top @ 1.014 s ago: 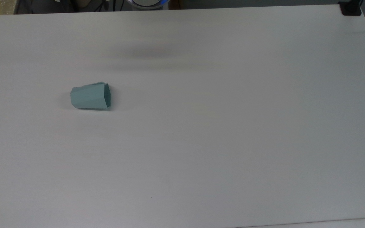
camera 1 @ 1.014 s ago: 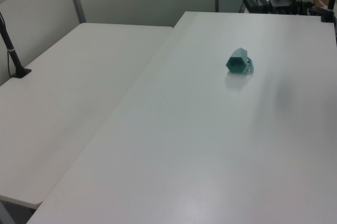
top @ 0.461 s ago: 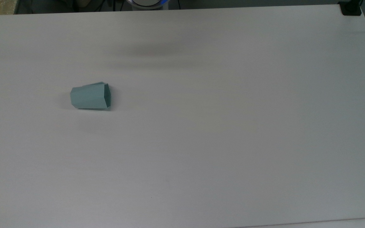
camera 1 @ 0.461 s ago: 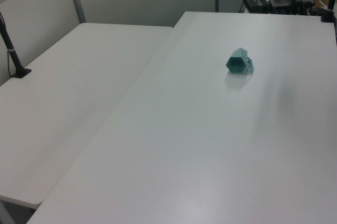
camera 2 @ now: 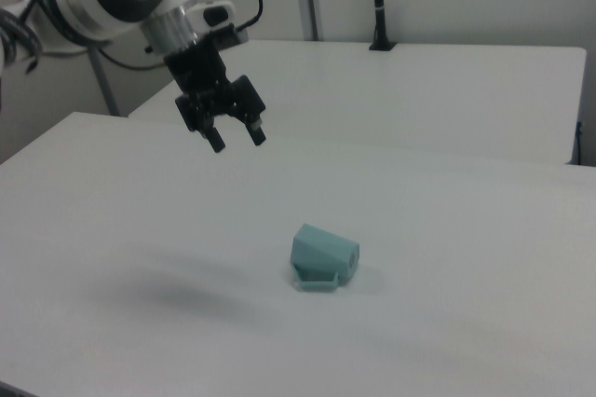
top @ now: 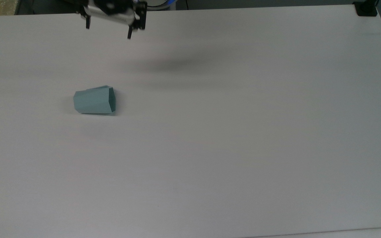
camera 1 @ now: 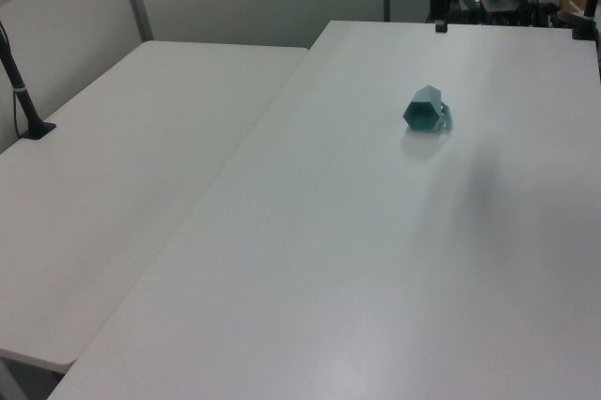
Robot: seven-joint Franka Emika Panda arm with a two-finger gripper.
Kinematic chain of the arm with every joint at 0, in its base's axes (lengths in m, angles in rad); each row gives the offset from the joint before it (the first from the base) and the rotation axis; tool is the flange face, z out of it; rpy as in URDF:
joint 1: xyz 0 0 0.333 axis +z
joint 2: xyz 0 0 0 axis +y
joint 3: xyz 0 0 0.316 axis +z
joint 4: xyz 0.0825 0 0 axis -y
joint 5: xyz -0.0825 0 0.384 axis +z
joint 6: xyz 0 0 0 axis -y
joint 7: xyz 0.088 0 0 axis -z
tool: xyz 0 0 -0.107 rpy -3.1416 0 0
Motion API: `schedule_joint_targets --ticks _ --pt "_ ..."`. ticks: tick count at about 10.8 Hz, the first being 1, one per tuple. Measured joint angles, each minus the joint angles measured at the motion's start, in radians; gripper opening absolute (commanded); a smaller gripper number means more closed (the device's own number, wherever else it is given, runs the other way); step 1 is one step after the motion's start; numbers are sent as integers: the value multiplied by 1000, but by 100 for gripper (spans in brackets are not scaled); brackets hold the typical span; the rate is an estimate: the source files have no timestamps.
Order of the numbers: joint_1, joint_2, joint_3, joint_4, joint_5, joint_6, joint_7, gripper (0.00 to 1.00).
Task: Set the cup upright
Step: 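Move the open gripper down toward the rim of the lying teal cup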
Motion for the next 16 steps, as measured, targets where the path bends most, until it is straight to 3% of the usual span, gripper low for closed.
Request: schedule_joint_targets --ticks 4,6,11,16 --pt "63 77 3 -112 -267 105 203 100" --pt "78 99 32 -170 -373 113 272 100" --pt "85 159 49 -210 -473 119 328 100" --pt "90 238 53 -207 -525 128 367 100"
